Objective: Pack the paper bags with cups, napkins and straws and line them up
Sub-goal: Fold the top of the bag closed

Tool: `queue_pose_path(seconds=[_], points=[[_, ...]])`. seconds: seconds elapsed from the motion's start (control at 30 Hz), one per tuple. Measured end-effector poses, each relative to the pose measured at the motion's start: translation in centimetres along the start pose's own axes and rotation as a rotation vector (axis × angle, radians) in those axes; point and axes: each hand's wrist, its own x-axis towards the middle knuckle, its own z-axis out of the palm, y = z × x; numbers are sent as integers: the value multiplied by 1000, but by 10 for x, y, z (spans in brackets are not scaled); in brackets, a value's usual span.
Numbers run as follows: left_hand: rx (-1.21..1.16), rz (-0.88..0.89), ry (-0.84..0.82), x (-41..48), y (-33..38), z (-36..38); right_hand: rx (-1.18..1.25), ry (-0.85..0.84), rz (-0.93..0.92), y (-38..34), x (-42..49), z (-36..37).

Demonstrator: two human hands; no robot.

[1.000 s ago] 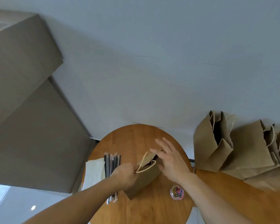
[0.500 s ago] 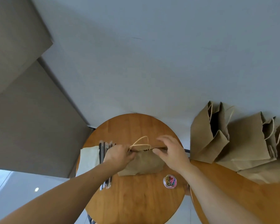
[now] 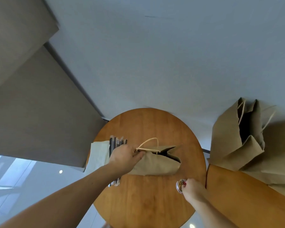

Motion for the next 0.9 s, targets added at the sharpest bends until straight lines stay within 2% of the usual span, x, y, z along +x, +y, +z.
queue_pose_path(seconds=[0.4,0.7,0.9], points=[[-12,13,-15,1,5,-3,34,29,101,-9,-2,3],[-20,1,-39,2,5,-3,196,42,34,-1,-15,-3],[-29,15,-37,-1,4,-3,193,14,16,4,-23,-15]])
